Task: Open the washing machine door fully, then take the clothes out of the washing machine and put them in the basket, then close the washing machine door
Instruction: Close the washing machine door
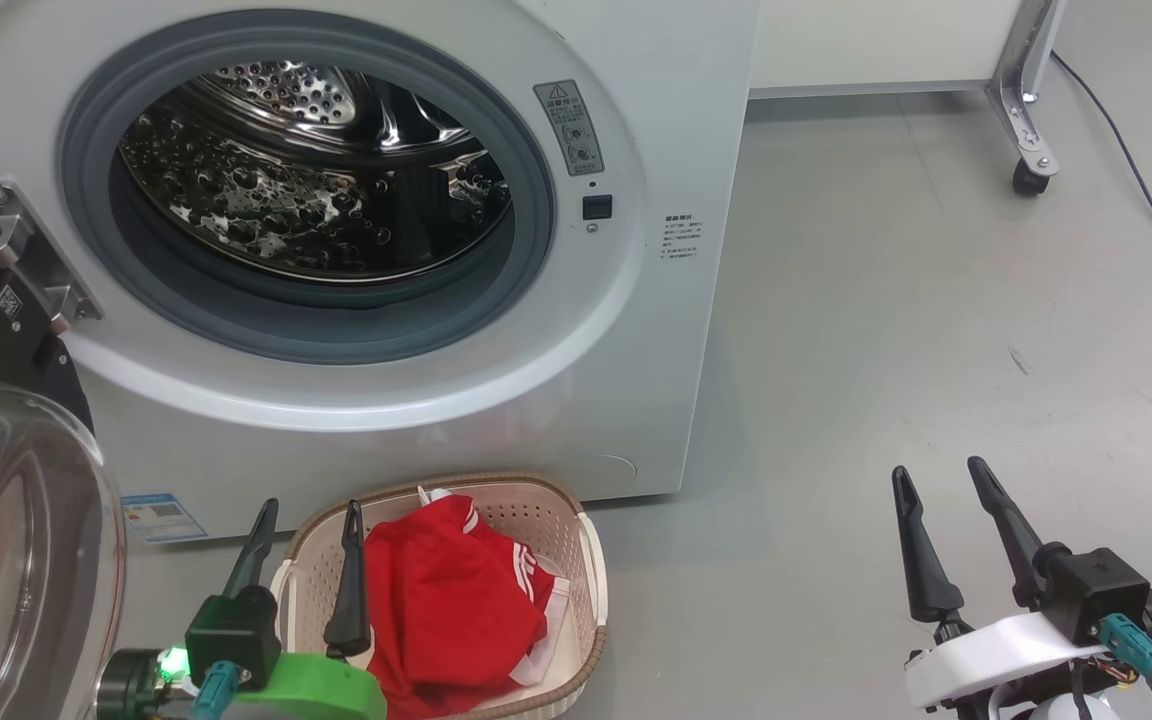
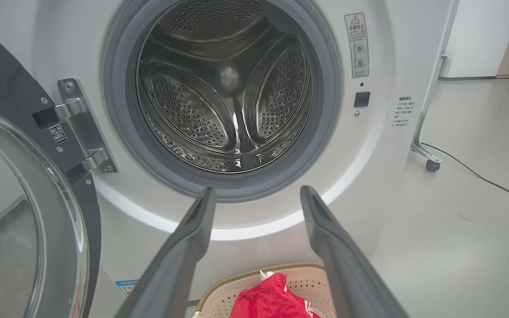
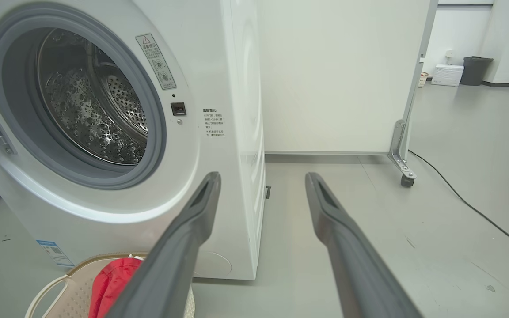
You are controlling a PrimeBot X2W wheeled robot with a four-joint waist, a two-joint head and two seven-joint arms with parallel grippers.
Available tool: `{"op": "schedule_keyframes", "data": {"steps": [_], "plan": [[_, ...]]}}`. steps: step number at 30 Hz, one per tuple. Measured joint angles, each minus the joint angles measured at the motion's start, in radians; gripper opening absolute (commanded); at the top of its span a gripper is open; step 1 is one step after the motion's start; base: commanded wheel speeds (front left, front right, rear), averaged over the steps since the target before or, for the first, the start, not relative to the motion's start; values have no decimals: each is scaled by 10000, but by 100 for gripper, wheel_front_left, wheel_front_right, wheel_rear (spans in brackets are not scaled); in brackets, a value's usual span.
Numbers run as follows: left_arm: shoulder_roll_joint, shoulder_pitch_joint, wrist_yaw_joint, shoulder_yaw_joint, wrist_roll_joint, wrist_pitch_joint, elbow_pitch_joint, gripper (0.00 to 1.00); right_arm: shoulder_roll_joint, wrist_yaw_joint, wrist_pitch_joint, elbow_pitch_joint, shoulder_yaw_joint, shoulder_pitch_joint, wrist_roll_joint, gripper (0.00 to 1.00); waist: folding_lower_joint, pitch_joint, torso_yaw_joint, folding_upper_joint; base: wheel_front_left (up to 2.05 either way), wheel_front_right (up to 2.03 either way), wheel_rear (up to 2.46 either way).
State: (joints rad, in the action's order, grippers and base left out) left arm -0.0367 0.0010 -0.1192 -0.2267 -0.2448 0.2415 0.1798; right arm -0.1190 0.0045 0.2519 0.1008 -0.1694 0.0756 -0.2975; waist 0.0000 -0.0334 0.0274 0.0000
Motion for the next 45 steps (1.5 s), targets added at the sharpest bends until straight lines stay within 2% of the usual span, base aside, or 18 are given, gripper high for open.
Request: {"op": "schedule_keyframes", "data": {"steps": [18,45], "plan": [[-10,102,-2,77,174,-201,-332,100,2,-75,-15,-86,-25,53,0,100,0,134,-25,0,-31,53,-22],[-17,258,-2,19,176,-337,-694,100,8,-165,-102,-130,-58,152,-2,100,0,183,-79,0,-92,104,-12]]}}
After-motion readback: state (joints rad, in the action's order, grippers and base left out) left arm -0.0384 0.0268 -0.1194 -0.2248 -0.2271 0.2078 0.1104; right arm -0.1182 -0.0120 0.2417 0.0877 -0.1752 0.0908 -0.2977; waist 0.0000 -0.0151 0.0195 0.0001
